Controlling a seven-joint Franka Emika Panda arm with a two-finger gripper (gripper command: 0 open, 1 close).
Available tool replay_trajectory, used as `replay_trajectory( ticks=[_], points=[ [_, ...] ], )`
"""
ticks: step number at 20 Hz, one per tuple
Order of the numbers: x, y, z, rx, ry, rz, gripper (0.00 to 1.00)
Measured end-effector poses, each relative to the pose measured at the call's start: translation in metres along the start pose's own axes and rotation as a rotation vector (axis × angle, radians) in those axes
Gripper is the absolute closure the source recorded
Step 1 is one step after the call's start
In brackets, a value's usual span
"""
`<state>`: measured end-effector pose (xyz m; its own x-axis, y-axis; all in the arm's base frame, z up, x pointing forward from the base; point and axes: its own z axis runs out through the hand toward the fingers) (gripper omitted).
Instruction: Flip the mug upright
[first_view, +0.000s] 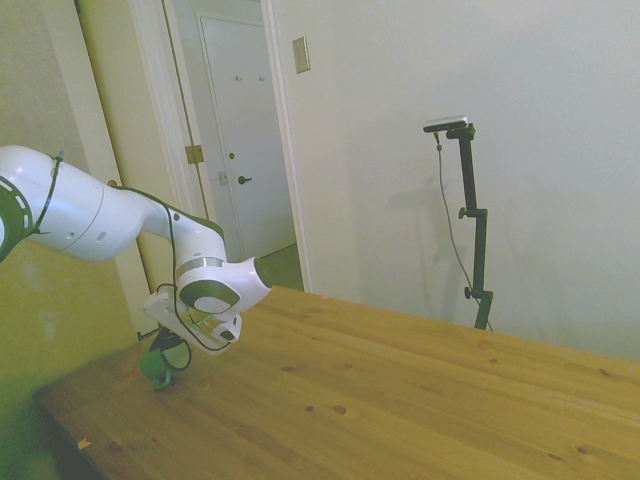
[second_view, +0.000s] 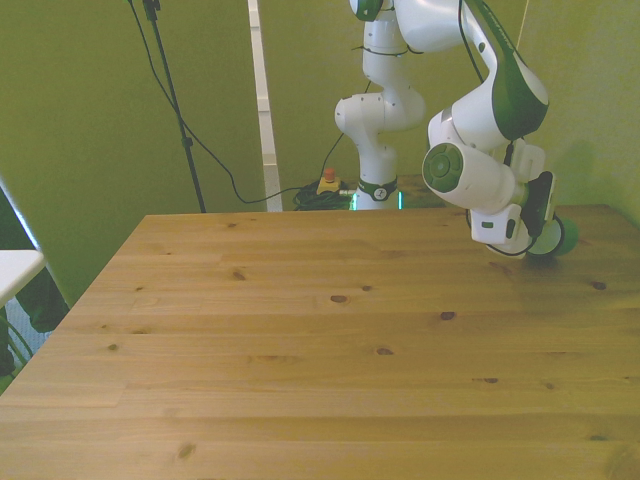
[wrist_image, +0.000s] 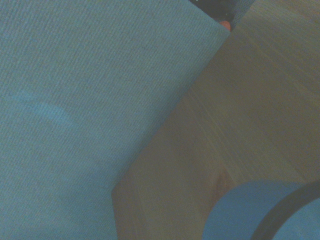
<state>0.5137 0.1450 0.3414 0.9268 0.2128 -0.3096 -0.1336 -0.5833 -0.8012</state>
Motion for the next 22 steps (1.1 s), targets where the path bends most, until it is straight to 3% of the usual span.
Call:
replay_trajectory(
  ticks=[5,9,17,22],
  points=[
    [-0.016,-0.032,0.000,-0.034,0.008,-0.041,1.00],
    [-0.049,-0.068,0.004,-0.157,0.118,-0.034,1.00],
    [-0.087,-0.107,-0.001,-0.424,0.397,0.082,1.00],
    [-0.083,-0.102,-0.027,-0.551,0.562,0.206,1.00]
  ],
)
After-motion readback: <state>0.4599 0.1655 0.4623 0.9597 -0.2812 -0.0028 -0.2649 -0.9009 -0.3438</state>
